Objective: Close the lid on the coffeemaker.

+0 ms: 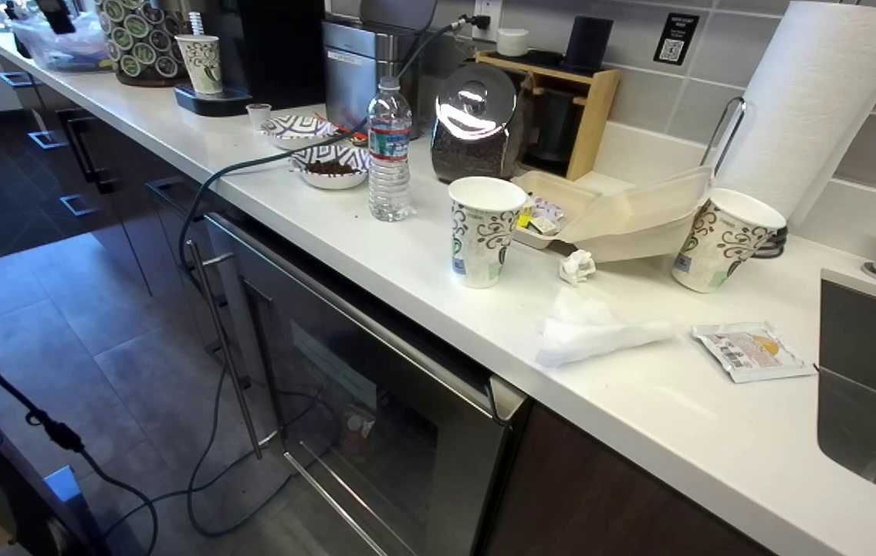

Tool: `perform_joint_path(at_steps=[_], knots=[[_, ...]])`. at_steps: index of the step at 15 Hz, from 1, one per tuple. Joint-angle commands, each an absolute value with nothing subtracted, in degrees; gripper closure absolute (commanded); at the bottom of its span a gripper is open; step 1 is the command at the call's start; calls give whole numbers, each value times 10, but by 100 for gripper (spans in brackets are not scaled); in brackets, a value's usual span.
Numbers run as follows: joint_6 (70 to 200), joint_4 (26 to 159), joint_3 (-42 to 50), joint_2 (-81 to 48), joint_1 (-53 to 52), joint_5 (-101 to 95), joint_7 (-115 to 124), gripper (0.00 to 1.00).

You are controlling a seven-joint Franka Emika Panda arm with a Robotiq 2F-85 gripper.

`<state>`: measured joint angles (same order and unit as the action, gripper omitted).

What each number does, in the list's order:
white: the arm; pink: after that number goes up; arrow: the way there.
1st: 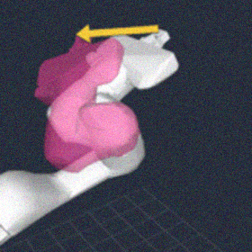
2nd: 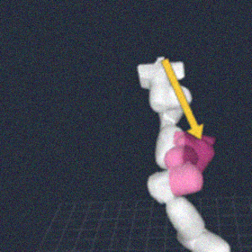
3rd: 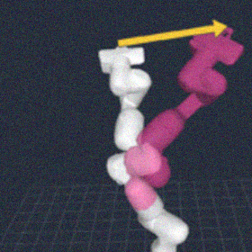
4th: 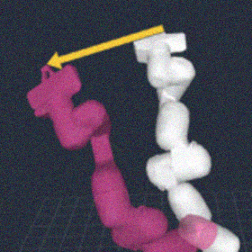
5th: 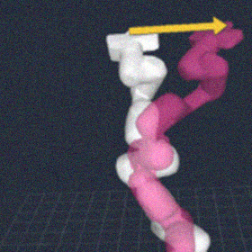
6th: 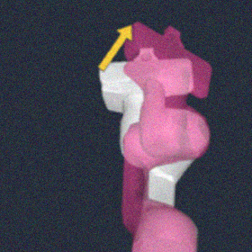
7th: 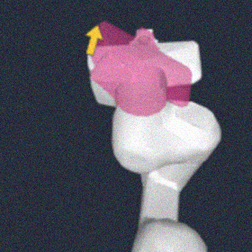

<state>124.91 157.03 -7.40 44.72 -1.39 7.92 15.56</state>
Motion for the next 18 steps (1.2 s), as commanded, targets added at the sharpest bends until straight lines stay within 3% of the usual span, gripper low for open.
perform_joint_path(at_steps=[1, 4, 5, 11, 15, 18], knots=[[1366, 1519, -116, 370, -26, 80, 176, 0], [1455, 1473, -137, 293, -29, 82, 194, 0], [1424, 1511, -126, 357, -32, 73, 183, 0], [1447, 1499, -123, 331, -34, 77, 184, 0], [1631, 1414, -122, 193, -49, 71, 133, 0], [1677, 1327, -47, 116, -139, 141, 2, 0]])
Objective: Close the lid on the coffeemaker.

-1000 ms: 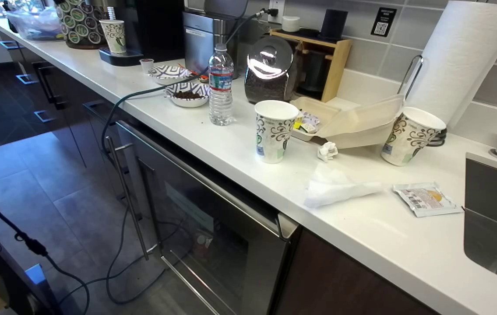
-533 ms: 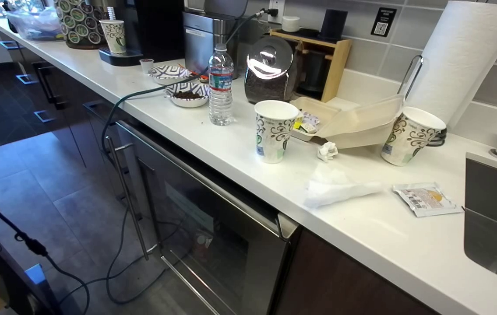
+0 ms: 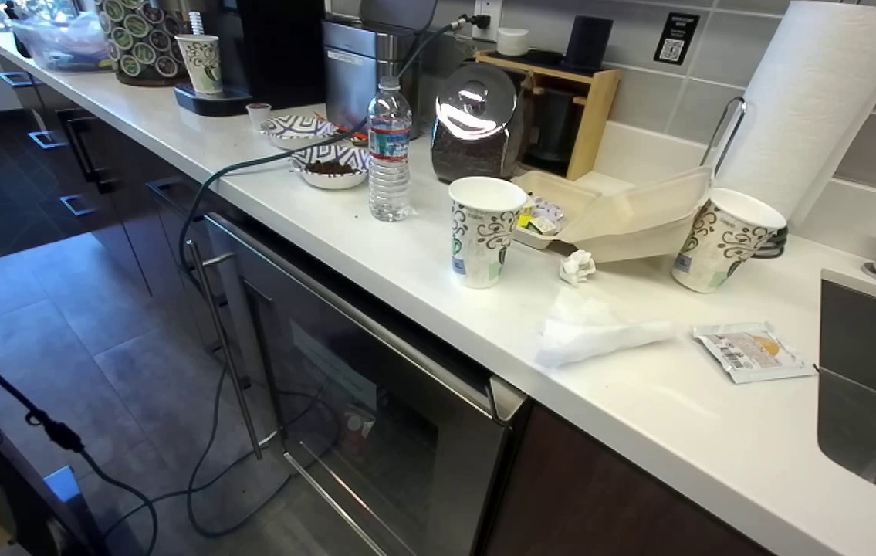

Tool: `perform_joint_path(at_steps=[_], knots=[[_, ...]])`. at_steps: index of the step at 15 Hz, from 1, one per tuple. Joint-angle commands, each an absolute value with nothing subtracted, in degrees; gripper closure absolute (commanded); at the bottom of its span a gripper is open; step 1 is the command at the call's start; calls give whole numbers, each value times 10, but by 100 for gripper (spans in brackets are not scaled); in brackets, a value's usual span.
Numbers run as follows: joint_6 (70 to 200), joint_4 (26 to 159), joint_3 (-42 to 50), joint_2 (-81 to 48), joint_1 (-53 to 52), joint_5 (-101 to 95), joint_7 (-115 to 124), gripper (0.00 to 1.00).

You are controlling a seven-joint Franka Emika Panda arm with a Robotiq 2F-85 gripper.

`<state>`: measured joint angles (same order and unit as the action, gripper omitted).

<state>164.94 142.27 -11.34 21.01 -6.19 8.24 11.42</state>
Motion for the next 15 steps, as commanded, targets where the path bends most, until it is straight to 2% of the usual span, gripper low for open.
perform_joint_path(at_steps=[1, 6, 7, 11, 12, 15], knots=[[1670, 1292, -12, 94, -183, 160, -35, 0], [1562, 1128, 115, 32, -343, 330, -251, 0], [1611, 1188, 80, 57, -302, 265, -178, 0], [1586, 1138, 105, 39, -340, 333, -250, 0], [1607, 1123, 123, 39, -382, 426, -331, 0], [1609, 1073, 148, 28, -417, 552, -429, 0]])
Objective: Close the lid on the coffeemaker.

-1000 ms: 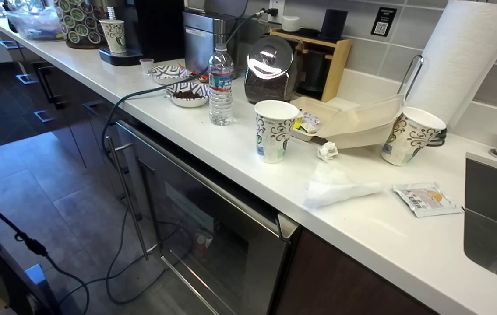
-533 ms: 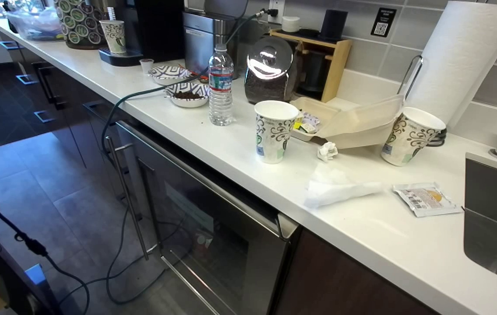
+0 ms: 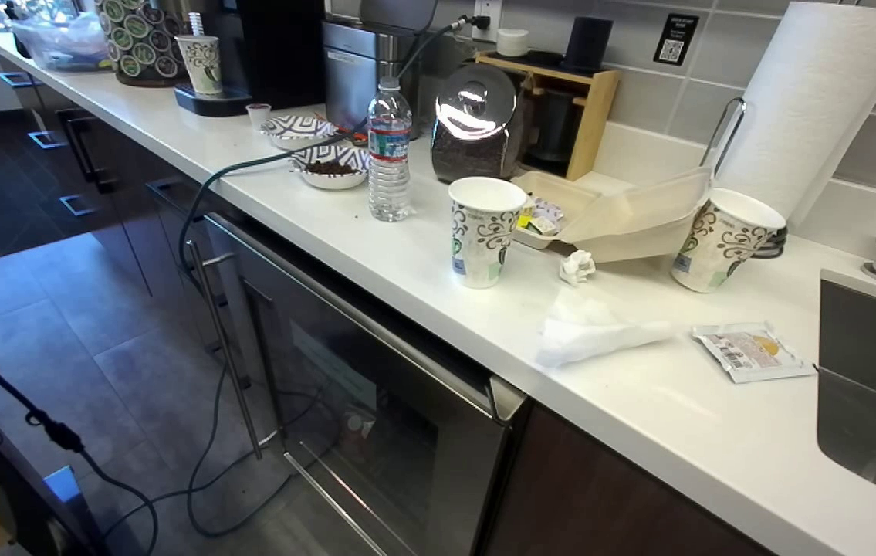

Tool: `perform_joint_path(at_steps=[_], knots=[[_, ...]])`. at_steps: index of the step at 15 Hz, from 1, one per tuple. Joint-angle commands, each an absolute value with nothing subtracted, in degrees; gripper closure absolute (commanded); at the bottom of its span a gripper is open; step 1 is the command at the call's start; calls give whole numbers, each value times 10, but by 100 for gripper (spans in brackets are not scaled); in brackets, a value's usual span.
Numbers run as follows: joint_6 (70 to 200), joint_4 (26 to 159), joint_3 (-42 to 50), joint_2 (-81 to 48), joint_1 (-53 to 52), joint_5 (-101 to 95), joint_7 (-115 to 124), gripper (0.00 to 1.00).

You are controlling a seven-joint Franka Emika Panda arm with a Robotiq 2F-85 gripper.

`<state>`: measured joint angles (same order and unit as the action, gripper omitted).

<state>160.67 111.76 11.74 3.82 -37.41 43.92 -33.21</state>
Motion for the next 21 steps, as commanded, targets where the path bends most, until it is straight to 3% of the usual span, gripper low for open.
perform_joint_path(at_steps=[1, 7, 13, 14, 15, 17, 21], knots=[[1598, 1060, 161, 32, -429, 597, -477, 0], [1451, 1014, 254, 34, -468, 868, -710, 0], [1157, 1076, 325, -24, -430, 1090, -834, 0], [1106, 1077, 234, -42, -323, 1093, -808, 0], [1170, 1073, 189, -12, -298, 1056, -814, 0], [1124, 1078, 151, -36, -243, 1070, -815, 0], [1211, 1015, 69, -95, -182, 1070, -883, 0]])
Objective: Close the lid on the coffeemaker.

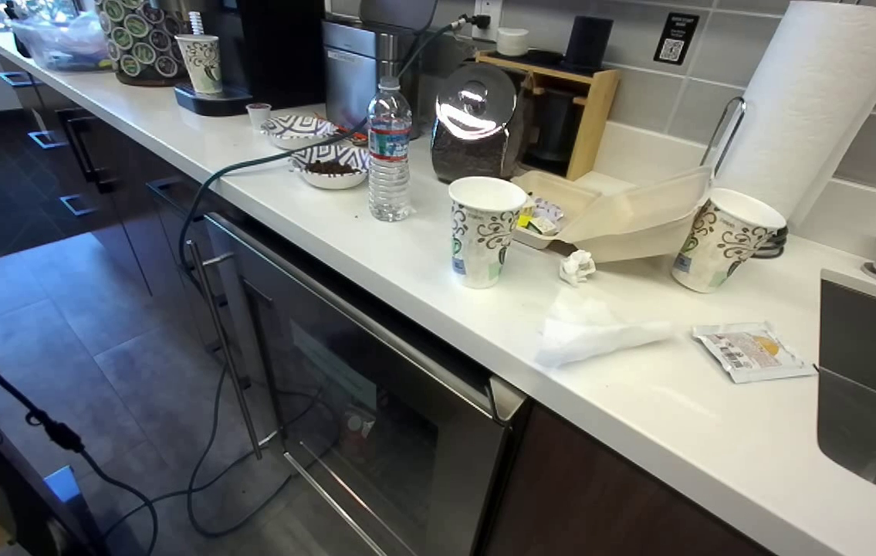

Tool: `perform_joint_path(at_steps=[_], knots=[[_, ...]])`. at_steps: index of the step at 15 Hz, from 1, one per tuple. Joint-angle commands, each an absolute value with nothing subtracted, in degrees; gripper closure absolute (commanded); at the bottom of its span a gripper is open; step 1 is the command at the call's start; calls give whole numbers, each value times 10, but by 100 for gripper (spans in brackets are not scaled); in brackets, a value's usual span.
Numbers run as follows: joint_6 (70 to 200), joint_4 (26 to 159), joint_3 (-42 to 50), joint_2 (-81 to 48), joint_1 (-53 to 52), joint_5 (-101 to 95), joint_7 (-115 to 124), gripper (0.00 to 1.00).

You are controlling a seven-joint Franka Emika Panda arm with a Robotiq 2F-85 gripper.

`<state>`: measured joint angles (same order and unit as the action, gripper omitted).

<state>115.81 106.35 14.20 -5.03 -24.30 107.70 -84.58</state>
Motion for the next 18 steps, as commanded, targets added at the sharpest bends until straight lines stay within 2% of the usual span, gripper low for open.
perform_joint_path(at_steps=[1, 7, 18], knots=[[1233, 1001, 49, -109, -167, 1067, -893, 0], [1283, 891, -8, -207, -130, 1020, -887, 0], [1247, 719, -57, -331, -126, 938, -797, 0]])
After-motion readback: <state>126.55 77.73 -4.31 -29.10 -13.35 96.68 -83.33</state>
